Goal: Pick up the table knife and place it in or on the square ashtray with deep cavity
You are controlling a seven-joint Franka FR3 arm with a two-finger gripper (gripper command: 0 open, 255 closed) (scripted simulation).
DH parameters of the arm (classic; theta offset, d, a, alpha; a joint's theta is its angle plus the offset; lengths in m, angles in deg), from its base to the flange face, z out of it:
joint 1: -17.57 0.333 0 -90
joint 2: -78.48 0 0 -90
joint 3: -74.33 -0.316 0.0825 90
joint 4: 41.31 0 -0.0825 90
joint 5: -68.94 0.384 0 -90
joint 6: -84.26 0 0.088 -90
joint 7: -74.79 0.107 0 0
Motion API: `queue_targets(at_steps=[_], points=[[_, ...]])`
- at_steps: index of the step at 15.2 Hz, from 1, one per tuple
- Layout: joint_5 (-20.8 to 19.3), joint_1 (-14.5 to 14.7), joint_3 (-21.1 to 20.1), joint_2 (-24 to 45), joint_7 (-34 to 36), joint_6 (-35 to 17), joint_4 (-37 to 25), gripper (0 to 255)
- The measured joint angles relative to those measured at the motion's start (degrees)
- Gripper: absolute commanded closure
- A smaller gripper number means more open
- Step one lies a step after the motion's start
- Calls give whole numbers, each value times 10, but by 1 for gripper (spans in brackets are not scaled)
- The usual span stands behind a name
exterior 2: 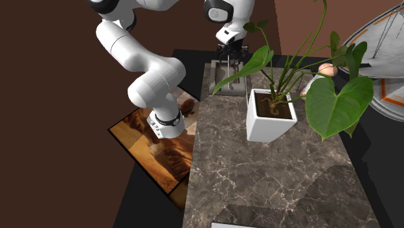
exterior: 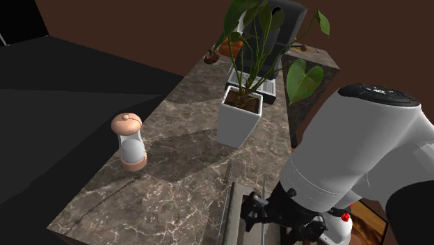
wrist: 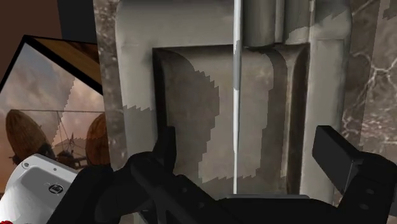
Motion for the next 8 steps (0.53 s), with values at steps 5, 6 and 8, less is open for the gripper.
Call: queue_targets(at_steps=[5,6,8], points=[[-45,-5,53,2,6,42,-33,0],[-47,-6,55,2,6,43,-35,0],[-48,-6,56,2,6,44,-36,0]])
